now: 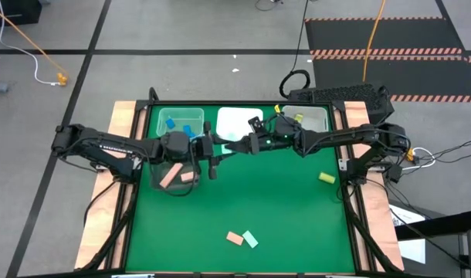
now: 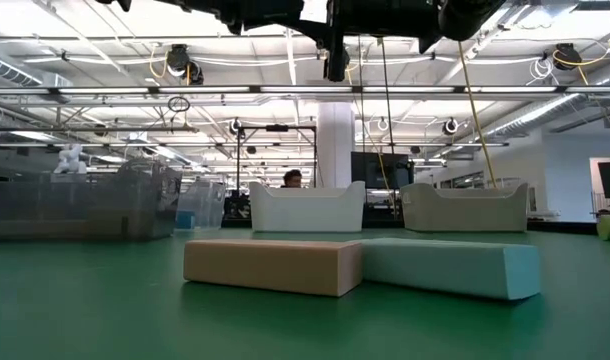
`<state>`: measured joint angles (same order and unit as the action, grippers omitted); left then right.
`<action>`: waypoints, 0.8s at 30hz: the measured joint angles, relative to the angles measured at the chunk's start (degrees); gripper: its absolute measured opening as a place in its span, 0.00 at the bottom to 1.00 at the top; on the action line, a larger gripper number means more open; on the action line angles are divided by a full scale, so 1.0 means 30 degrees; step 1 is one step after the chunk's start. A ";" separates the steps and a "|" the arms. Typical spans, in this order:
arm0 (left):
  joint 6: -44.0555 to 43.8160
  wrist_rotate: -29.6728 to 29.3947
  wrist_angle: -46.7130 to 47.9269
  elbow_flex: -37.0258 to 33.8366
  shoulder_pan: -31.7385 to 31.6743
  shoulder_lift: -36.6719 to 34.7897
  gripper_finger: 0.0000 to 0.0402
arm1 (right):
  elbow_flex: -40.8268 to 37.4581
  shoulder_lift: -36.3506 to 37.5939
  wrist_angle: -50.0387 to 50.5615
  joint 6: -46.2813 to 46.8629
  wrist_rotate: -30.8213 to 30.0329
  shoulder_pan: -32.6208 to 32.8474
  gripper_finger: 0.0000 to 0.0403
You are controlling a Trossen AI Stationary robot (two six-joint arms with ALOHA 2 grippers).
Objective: Sort & place blocks by color
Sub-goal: Put the light blue block into the white bin
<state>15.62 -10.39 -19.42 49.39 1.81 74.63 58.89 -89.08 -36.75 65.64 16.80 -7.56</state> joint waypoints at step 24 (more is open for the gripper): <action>-0.1854 0.4698 0.3305 0.0022 -0.3664 -0.1185 0.32 | -0.0029 0.4862 1.3664 -0.6283 0.3847 -0.4881 0.75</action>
<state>10.05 3.70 -9.51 49.45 -9.18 71.08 58.81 -74.49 4.25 46.79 28.34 -22.20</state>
